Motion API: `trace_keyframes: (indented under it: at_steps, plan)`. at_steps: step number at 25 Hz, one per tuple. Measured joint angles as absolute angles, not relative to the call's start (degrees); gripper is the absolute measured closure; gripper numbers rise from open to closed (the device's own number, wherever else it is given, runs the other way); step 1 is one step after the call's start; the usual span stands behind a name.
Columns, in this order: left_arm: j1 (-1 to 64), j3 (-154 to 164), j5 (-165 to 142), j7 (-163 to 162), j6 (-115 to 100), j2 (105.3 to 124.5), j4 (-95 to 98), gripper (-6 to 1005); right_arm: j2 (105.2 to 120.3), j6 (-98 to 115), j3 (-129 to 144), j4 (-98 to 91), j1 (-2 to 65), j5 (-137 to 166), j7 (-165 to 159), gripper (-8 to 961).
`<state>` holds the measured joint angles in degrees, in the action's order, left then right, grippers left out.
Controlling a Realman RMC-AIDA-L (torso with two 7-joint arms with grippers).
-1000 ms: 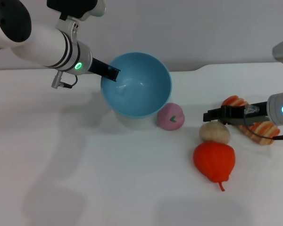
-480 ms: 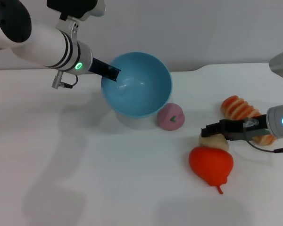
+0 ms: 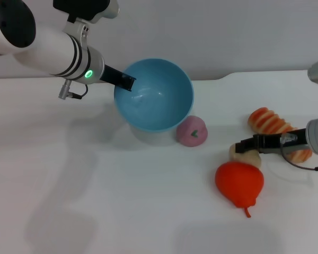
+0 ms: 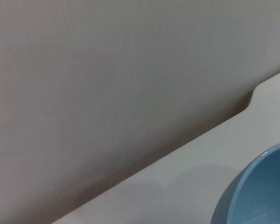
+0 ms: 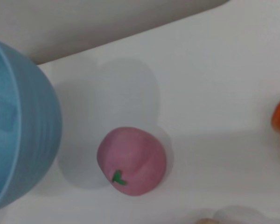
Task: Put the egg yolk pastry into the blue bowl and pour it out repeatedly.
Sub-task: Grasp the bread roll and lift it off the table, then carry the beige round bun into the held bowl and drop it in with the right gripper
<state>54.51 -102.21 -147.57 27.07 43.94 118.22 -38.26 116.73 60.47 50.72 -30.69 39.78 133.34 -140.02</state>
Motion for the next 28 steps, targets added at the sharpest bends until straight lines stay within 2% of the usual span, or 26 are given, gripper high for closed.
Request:
trace_keyframes:
  at_steps: [3,10,18,28]
  plan:
    - [54.6,-102.2,-147.6,27.1,44.0,118.23,-38.3,1000,117.06,61.8,50.7,-33.5,39.5,133.1,-139.6,620]
    - [54.8,-102.2,-147.6,27.1,45.2,118.07,-38.1,1000,118.03,67.3,50.7,-43.2,38.6,132.6,-139.6,676]
    - [54.8,-102.2,-147.6,27.1,47.0,118.07,-38.2,1000,118.12,73.0,52.9,-51.9,39.4,126.5,-139.6,760]
    - [54.9,-100.9,-145.1,27.1,48.1,118.41,-38.2,999,118.38,70.8,54.4,-47.5,43.8,119.3,-134.6,800]
